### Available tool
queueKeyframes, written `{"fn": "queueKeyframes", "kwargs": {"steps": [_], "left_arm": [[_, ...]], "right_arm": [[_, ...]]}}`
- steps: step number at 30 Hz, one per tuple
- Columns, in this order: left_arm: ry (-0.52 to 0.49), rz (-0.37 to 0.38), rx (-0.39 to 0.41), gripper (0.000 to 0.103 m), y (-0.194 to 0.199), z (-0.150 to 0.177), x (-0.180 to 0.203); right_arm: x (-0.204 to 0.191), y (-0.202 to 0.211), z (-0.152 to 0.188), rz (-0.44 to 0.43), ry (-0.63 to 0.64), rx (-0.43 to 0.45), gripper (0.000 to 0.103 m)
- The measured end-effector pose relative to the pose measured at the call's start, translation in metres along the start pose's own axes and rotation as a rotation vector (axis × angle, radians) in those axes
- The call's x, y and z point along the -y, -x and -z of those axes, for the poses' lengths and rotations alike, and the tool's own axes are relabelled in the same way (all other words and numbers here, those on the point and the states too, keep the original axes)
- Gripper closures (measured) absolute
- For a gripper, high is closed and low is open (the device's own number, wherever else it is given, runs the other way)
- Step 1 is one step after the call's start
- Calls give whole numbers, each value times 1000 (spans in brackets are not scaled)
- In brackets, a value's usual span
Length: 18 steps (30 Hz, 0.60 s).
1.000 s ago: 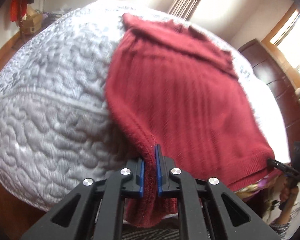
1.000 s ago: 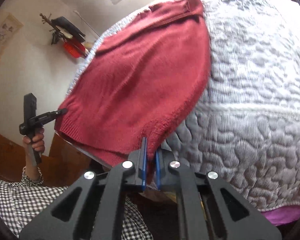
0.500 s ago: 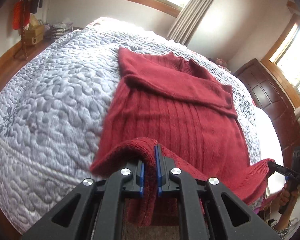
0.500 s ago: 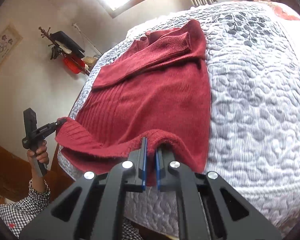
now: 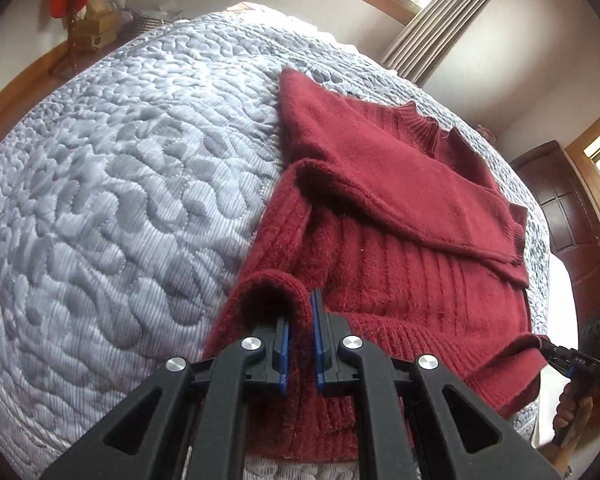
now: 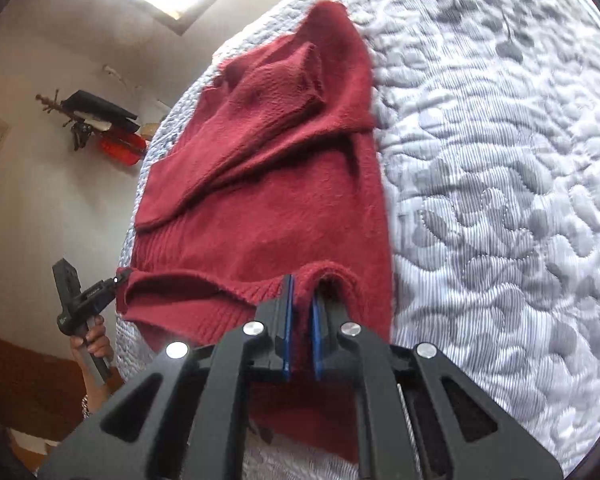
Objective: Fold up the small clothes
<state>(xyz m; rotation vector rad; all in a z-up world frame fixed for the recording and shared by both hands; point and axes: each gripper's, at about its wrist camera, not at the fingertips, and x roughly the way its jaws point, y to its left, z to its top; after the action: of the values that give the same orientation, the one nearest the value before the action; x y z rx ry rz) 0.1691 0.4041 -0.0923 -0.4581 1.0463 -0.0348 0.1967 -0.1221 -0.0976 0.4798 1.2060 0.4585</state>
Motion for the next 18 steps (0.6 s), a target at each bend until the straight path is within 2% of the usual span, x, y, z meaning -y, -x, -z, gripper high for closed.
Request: {"fn": "queueKeyframes", "kwargs": {"steps": [3, 6, 8, 9, 10, 11, 12, 14, 18], "left_arm": [[15, 8, -33, 89, -8, -8, -2], [74, 85, -62, 87, -1, -18, -12], [101, 120, -67, 87, 7, -21, -18], [112, 113, -43, 86, 14, -22, -22], [112, 95, -14, 76, 21, -24, -24], [111, 72, 25, 60, 30, -26, -28], [110, 34, 90, 56, 43, -26, -32], [79, -46, 171, 55, 58, -26, -34], [-67, -98, 193, 54, 64, -22, -21]], "right_arm": [[11, -7, -5, -33, -39, -24, 91], [18, 2, -7, -75, -54, -6, 86], [21, 18, -8, -61, -58, 40, 53], [23, 26, -9, -33, -50, 71, 45], [24, 37, -9, 0, -37, 104, 44], [24, 44, -8, 17, -26, 115, 46], [24, 49, -7, 19, -16, 122, 46], [19, 56, -4, 17, 20, 126, 46], [0, 57, 3, 53, 121, 108, 45]]}}
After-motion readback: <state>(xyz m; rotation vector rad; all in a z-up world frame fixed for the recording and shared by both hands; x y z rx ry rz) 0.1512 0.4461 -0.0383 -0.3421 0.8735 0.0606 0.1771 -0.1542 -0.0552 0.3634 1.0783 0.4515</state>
